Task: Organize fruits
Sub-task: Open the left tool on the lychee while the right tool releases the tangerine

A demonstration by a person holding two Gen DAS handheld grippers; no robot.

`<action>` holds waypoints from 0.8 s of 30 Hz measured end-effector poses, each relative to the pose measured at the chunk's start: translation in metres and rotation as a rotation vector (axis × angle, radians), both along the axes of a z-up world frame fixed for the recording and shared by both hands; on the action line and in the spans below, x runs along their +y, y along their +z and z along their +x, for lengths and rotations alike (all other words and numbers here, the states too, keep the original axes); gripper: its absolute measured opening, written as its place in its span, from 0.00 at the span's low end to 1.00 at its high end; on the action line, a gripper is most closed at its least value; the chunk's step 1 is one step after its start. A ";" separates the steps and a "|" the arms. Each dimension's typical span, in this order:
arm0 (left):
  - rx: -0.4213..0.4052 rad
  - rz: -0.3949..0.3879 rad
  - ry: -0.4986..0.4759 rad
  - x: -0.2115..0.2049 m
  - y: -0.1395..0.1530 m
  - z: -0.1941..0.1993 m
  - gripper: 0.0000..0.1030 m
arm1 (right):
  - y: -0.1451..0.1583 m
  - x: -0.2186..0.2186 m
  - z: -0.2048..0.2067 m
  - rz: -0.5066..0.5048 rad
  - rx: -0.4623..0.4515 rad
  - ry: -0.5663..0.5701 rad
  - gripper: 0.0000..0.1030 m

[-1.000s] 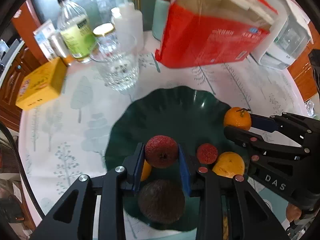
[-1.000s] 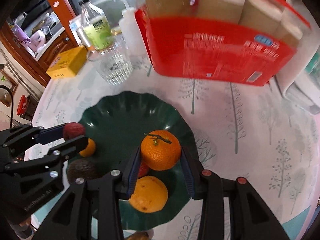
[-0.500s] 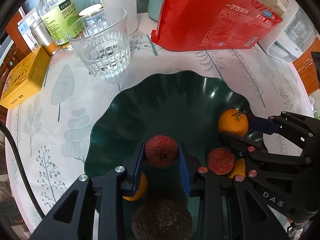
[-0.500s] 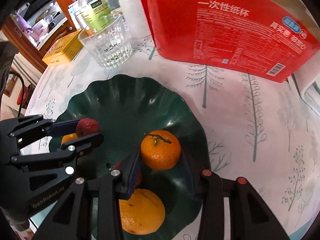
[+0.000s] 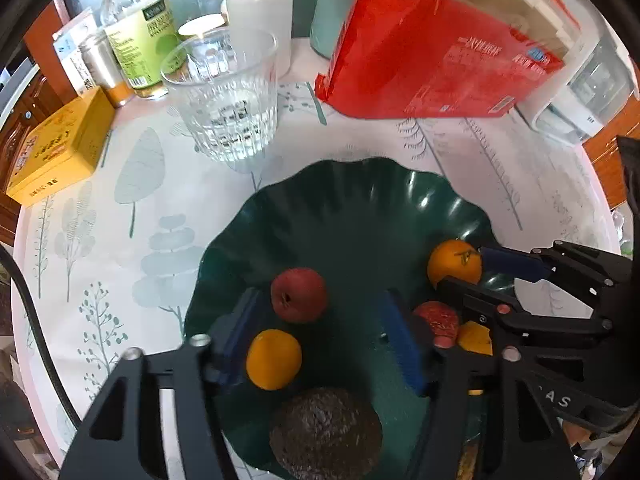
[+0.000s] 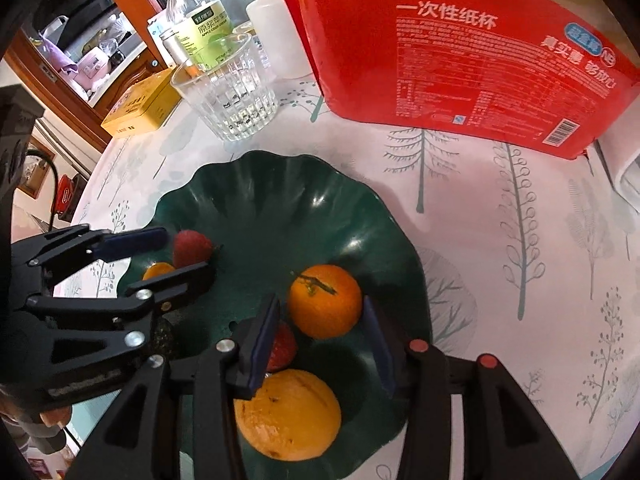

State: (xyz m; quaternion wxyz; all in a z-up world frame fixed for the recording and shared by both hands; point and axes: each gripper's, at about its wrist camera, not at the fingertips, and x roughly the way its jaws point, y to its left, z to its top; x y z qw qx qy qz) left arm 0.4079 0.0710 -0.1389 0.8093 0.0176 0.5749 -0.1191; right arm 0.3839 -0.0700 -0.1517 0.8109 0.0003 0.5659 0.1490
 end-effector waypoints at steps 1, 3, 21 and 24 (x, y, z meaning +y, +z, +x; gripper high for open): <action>-0.008 0.001 0.002 0.000 0.003 -0.002 0.67 | 0.002 -0.001 -0.001 -0.001 -0.002 -0.001 0.44; -0.027 0.008 0.002 0.001 0.011 -0.006 0.67 | 0.005 -0.001 -0.003 0.001 -0.008 -0.002 0.44; -0.096 0.054 0.053 0.020 0.070 -0.056 0.75 | 0.046 -0.007 -0.038 0.019 -0.058 -0.021 0.44; -0.109 0.055 0.063 0.022 0.079 -0.066 0.77 | 0.052 -0.008 -0.048 0.032 -0.062 -0.024 0.44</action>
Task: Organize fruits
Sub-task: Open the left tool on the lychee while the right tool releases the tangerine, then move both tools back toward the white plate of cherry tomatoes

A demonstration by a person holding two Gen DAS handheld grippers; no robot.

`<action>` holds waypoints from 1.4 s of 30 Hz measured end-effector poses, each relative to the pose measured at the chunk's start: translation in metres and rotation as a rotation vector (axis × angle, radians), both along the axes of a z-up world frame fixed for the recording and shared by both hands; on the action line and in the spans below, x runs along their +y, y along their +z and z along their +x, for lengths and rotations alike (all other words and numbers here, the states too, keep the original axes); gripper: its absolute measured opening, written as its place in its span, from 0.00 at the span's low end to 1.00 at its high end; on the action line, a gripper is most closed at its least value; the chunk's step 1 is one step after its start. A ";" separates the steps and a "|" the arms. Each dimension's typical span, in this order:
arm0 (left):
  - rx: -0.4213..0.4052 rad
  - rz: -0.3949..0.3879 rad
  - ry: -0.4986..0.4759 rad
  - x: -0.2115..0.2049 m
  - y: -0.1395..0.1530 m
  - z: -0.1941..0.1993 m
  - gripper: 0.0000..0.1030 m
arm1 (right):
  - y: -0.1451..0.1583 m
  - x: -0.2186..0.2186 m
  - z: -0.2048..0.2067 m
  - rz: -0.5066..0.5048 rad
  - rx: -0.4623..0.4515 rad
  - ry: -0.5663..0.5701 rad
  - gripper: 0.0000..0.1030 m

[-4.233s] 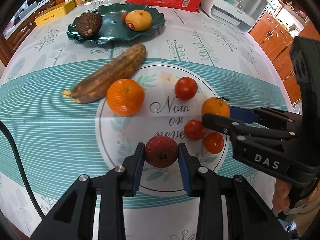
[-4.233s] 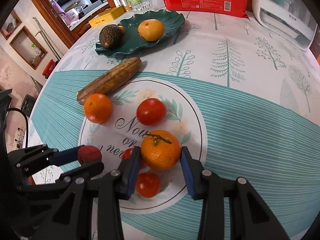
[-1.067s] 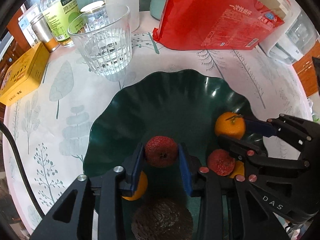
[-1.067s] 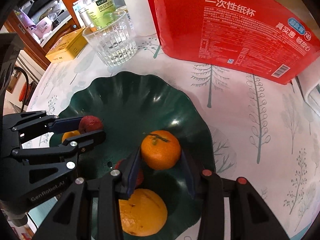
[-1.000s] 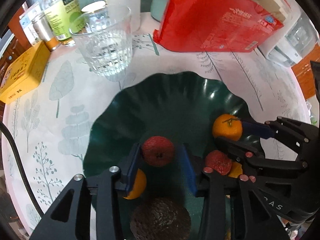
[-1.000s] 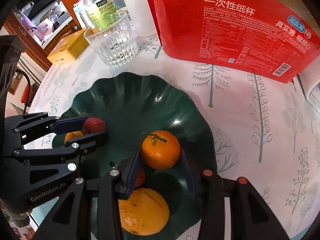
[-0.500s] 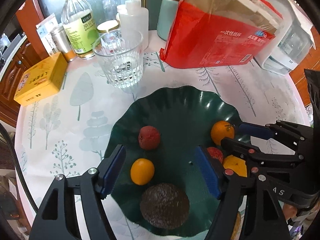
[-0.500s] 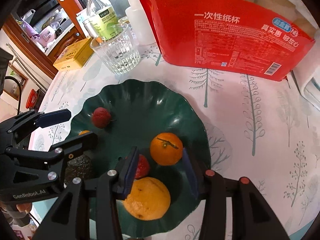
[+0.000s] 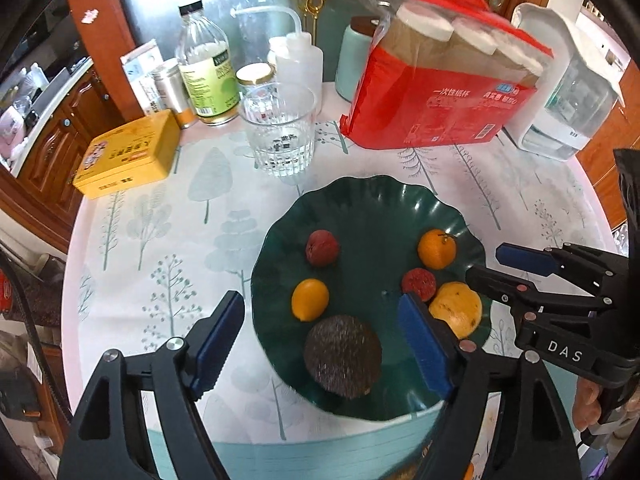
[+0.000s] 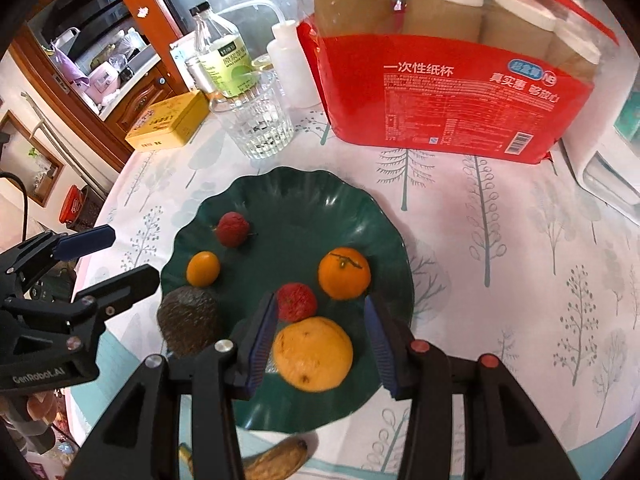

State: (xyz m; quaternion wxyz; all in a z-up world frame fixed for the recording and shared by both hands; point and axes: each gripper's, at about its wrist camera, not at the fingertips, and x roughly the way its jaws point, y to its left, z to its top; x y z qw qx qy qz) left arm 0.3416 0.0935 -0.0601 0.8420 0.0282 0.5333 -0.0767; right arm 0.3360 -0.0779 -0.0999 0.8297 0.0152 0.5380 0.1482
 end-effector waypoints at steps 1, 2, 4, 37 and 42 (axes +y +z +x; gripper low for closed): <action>-0.004 0.001 0.003 0.001 0.004 -0.005 0.77 | 0.003 -0.001 -0.004 0.005 -0.002 -0.001 0.44; -0.006 0.002 0.005 0.001 0.006 -0.008 0.77 | 0.005 -0.001 -0.007 0.008 -0.004 -0.001 0.44; -0.012 0.004 0.011 0.001 0.011 -0.016 0.77 | 0.011 -0.003 -0.015 0.016 -0.010 0.000 0.44; -0.084 -0.025 0.058 -0.063 0.058 -0.197 0.79 | 0.076 -0.057 -0.193 -0.015 -0.109 0.134 0.44; -0.097 -0.027 0.053 -0.078 0.050 -0.223 0.79 | 0.066 -0.063 -0.220 -0.017 -0.117 0.157 0.44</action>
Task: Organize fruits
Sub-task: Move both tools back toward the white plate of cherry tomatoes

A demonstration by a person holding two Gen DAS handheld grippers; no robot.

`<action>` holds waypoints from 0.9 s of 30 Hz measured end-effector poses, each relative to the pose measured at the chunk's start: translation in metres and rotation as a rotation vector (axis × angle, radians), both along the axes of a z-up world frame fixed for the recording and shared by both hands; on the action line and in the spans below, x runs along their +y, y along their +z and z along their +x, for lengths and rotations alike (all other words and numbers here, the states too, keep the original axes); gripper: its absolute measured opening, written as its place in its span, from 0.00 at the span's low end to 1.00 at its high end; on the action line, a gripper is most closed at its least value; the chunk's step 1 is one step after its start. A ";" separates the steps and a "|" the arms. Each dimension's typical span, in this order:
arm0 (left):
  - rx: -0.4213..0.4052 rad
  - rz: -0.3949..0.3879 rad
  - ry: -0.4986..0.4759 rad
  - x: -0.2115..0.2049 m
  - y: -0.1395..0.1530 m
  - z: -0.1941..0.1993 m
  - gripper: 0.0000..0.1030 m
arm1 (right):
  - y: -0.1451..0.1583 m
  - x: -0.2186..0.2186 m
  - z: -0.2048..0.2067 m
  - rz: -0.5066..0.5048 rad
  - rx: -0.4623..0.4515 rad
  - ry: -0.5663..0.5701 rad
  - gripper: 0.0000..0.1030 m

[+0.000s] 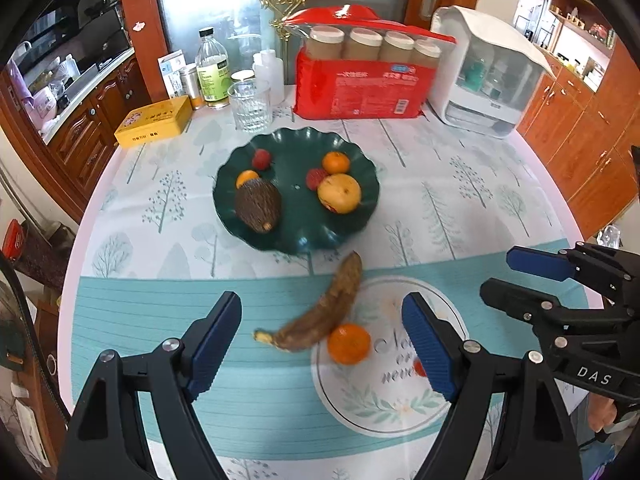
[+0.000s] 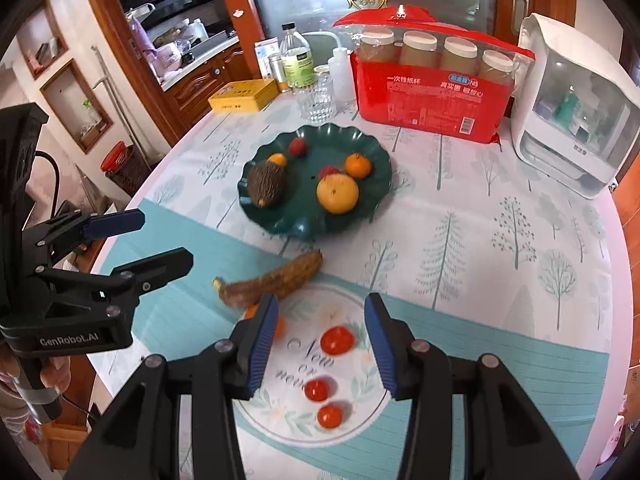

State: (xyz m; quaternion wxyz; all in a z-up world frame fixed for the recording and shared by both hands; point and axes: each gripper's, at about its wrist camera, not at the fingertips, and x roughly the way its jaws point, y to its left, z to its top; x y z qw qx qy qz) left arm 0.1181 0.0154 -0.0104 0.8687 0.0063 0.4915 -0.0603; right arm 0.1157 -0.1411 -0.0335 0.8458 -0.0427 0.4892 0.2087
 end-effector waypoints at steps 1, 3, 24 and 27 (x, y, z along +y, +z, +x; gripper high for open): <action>-0.002 0.004 -0.006 -0.005 -0.003 -0.006 0.79 | -0.001 -0.001 -0.003 -0.001 -0.002 0.002 0.44; -0.008 0.006 -0.015 -0.011 -0.007 -0.015 0.79 | -0.006 -0.003 -0.012 -0.002 -0.005 0.005 0.44; 0.105 0.012 -0.138 -0.057 -0.103 -0.047 0.79 | -0.115 -0.023 -0.065 -0.097 0.086 0.024 0.44; 0.122 0.011 -0.144 -0.057 -0.109 -0.045 0.79 | -0.123 -0.022 -0.064 -0.082 0.098 0.022 0.44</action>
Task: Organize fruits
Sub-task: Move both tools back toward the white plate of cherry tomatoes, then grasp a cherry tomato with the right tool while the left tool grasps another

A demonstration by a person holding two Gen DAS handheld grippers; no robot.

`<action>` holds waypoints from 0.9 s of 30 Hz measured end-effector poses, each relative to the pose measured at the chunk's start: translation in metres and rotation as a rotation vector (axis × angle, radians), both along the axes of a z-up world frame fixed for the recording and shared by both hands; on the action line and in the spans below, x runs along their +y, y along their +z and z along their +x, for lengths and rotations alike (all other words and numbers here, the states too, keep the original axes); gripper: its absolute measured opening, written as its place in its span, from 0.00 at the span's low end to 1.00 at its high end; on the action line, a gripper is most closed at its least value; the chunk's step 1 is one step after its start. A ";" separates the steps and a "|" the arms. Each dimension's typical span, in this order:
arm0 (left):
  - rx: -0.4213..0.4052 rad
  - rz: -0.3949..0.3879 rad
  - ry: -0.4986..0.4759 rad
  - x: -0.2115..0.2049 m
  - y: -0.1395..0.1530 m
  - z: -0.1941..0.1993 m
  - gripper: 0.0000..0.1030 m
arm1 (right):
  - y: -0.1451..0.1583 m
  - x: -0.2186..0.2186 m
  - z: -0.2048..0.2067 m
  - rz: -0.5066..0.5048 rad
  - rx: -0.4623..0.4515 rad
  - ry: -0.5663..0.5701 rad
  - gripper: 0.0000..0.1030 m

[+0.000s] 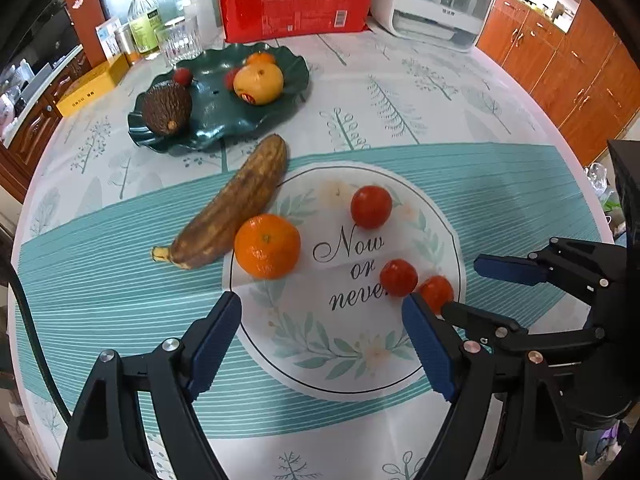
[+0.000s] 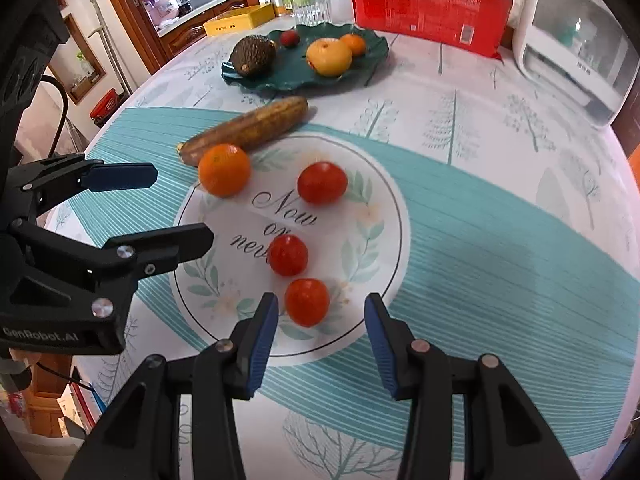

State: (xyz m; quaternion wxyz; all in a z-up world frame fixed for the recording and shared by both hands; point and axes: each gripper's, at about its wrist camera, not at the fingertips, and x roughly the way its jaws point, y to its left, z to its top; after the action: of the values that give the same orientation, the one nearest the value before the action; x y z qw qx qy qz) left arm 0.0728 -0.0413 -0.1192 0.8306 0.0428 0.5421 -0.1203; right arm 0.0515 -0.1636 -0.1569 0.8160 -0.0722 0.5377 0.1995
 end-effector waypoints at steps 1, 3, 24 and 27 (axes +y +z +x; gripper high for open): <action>0.003 0.000 -0.001 0.000 -0.001 0.000 0.79 | -0.002 0.001 0.000 0.003 0.003 0.000 0.44; 0.012 -0.002 -0.003 0.001 -0.004 0.001 0.79 | -0.006 0.002 0.001 0.011 0.009 0.001 0.44; 0.067 -0.052 -0.050 -0.023 -0.026 0.015 0.79 | -0.022 -0.008 0.011 0.015 0.015 -0.045 0.26; 0.085 -0.076 -0.048 -0.027 -0.030 0.019 0.76 | -0.022 -0.016 0.013 0.015 0.012 -0.071 0.26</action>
State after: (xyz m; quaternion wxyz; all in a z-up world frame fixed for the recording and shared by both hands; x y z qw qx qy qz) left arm 0.0918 -0.0683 -0.1496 0.8047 0.0191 0.5708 -0.1624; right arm 0.0642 -0.1799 -0.1790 0.8199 -0.0459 0.5432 0.1748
